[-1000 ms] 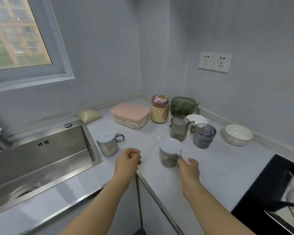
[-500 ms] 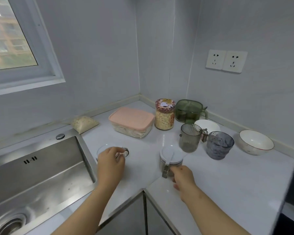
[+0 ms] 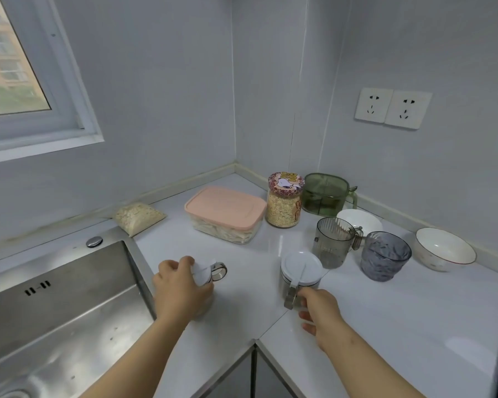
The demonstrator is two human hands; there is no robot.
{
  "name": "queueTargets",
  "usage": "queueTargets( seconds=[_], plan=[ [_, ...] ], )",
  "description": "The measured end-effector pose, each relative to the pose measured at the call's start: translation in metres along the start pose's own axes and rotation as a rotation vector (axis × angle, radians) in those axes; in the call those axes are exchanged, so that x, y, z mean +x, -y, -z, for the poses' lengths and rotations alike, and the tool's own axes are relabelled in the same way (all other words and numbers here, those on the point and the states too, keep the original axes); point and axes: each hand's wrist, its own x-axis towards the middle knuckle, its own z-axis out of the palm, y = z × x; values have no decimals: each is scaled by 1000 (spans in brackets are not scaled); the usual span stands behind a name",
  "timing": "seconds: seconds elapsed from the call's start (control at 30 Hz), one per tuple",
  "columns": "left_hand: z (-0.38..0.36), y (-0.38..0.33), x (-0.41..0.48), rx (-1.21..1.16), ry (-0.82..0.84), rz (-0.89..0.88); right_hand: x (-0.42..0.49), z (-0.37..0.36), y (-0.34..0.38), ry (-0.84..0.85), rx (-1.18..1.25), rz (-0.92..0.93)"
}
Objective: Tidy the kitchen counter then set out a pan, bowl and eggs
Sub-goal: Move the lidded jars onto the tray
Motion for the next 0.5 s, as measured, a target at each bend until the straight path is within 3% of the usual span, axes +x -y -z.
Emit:
queueTargets(
  seconds=[0.2,0.37,0.5],
  plan=[
    [-7,-3,-1,-7,42,-149,-4,1,-7,40,36,-21],
    [-6,2,7,-65,208,-413,-13,-2,-13,111,35,-39],
    [-6,1,10,180,239,-549,-17,-8,-13,192,44,-72]
  ],
)
